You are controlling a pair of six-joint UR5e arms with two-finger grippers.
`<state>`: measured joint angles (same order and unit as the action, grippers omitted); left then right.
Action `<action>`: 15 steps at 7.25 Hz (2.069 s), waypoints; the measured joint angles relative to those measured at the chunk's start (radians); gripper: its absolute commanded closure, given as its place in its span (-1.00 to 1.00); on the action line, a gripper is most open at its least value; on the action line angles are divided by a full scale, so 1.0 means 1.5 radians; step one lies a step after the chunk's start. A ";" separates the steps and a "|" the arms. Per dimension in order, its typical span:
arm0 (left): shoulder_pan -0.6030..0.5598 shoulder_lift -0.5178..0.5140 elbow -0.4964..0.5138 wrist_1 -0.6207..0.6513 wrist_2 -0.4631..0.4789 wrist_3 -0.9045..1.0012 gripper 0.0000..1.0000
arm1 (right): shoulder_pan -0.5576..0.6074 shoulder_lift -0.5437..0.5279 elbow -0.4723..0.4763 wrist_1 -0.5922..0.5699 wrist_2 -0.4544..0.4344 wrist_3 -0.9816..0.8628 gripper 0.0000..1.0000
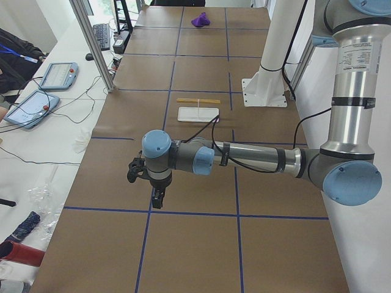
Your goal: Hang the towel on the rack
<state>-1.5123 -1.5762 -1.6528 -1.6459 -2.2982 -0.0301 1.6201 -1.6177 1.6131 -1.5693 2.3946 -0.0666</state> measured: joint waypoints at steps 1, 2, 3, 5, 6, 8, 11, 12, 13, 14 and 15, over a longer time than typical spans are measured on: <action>0.000 0.001 -0.002 0.000 0.000 0.000 -1.00 | 0.000 0.000 0.000 0.000 0.000 0.000 -1.00; 0.000 0.001 -0.003 0.000 0.000 -0.001 -1.00 | 0.000 0.001 0.000 0.000 0.000 0.000 -1.00; 0.000 0.000 -0.005 0.000 0.000 -0.002 -1.00 | 0.000 0.004 0.000 0.001 0.000 0.001 -1.00; 0.000 0.000 -0.013 0.001 0.000 -0.003 -1.00 | -0.001 0.011 -0.003 0.009 0.002 0.007 -1.00; 0.000 -0.001 -0.018 0.001 0.000 -0.004 -1.00 | -0.002 0.013 -0.006 0.020 0.004 0.011 -1.00; -0.001 0.000 -0.034 0.002 0.001 -0.005 -1.00 | -0.004 0.009 -0.043 0.056 0.021 0.023 -1.00; -0.001 -0.001 -0.046 0.002 0.001 -0.005 -1.00 | -0.036 -0.047 -0.128 0.265 -0.005 0.020 -1.00; -0.001 -0.001 -0.048 0.002 0.000 -0.005 -1.00 | -0.060 -0.071 -0.141 0.319 -0.024 0.018 -1.00; -0.001 -0.002 -0.048 0.002 0.000 -0.005 -1.00 | -0.083 -0.090 -0.147 0.353 -0.037 0.016 -1.00; -0.001 -0.002 -0.048 0.002 0.000 -0.005 -1.00 | -0.102 -0.102 -0.151 0.370 -0.052 0.007 -1.00; -0.001 -0.002 -0.049 0.002 0.000 -0.005 -1.00 | -0.113 -0.107 -0.157 0.377 -0.073 -0.011 -1.00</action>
<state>-1.5140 -1.5799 -1.7262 -1.6429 -2.2983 -0.0383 1.4504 -1.7786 1.3781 -1.0040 2.2856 -0.0832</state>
